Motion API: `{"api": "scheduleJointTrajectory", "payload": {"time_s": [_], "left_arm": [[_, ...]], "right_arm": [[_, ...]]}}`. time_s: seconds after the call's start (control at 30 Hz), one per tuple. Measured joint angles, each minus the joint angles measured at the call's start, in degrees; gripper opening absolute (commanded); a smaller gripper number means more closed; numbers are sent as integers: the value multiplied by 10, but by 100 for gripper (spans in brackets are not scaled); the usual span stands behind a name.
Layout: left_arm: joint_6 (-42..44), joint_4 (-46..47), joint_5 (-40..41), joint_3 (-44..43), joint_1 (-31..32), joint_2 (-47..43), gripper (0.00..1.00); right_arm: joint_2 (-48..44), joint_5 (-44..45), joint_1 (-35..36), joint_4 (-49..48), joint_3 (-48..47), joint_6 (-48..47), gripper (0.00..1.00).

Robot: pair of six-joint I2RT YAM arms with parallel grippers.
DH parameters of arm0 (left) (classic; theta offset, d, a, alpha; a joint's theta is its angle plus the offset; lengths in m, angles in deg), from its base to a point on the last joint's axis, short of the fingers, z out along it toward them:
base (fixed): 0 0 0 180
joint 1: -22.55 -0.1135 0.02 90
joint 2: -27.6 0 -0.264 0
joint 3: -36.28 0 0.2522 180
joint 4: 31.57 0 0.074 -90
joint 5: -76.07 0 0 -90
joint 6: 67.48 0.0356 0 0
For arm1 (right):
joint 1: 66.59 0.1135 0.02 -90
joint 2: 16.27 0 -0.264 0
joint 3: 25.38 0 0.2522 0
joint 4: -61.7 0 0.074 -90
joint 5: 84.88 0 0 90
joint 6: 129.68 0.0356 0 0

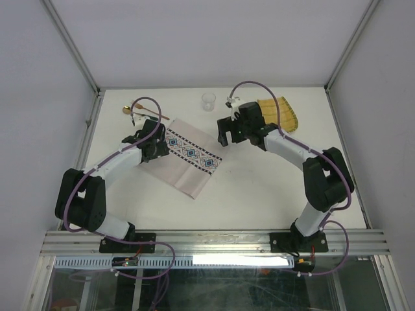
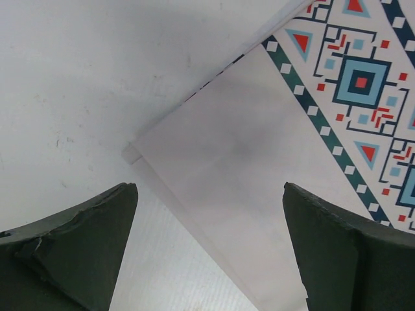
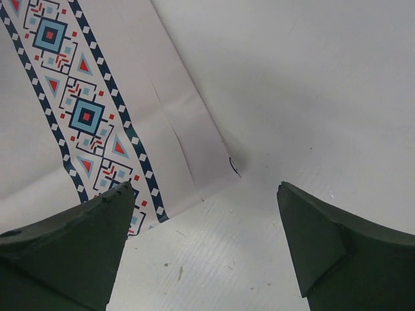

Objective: Set the dinner table for one person
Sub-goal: Move the napkin to the center of the board, then flatten out the napkin at the center of the board.

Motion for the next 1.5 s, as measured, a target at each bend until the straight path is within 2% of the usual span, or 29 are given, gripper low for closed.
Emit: {"api": "scheduleJointTrajectory", "payload": {"time_s": [0.17,0.4,0.63,0.8,0.93,1.27,1.5], "left_arm": [[6,16,8,17,-10,0,99],[21,58,-60,57,-46,-2,99],[19,96,-101,82,-49,-40,99],[1,128,-114,112,-53,-68,99],[-31,130,-90,144,-57,-134,99],[-119,115,43,164,-57,-400,99],[-167,60,73,166,-57,-472,99]], "right_arm": [[4,4,11,13,-7,-2,95],[8,-11,26,31,-9,2,92],[22,-19,91,77,-23,0,92],[22,8,130,98,-23,0,92],[18,56,160,107,-22,-5,92],[10,200,261,117,-19,-26,89],[31,292,367,129,-38,-50,89]]}}
